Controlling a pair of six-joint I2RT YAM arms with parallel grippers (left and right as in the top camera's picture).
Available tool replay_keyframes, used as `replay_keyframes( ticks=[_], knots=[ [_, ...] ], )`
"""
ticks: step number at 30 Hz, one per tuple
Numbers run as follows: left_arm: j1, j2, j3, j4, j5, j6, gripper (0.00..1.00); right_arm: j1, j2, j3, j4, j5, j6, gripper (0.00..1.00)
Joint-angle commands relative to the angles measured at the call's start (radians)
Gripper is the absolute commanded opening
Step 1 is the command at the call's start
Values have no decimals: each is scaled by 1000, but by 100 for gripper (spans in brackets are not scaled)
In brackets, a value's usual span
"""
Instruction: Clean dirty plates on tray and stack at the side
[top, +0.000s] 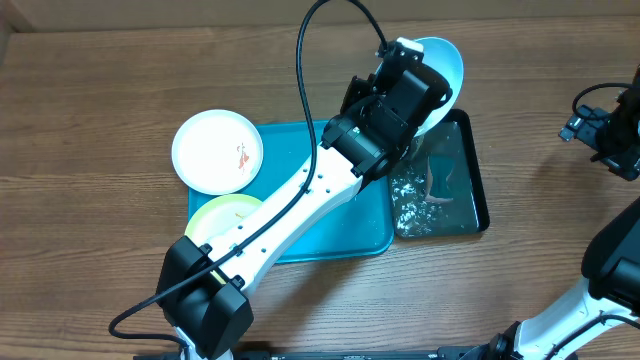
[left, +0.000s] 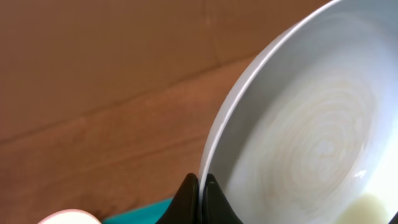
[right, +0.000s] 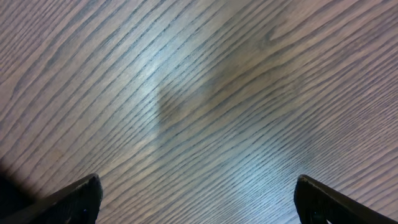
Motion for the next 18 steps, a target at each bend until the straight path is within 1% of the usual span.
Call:
replay_keyframes(
  ticks=[1,5,7,11,15,16,18],
  knots=[
    [-2,25,34,62,-67,137,4,0,-28,10,6,2,-1,100],
    [-22,26,34,148,-197,251,4,0,-28,10,6,2,-1,100],
    [-45,26,34,210,-266,341,4,0,-28,10,6,2,-1,100],
    [-124,26,34,352,-351,577,4,0,-28,10,6,2,-1,100],
    [-190,26,34,456,-387,731,4,0,-28,10,6,2,-1,100],
    [-214,26,34,509,-395,791,4,0,-28,10,6,2,-1,100],
    [-234,26,34,550,-395,838,4,0,-28,10,6,2,-1,100]
  ],
)
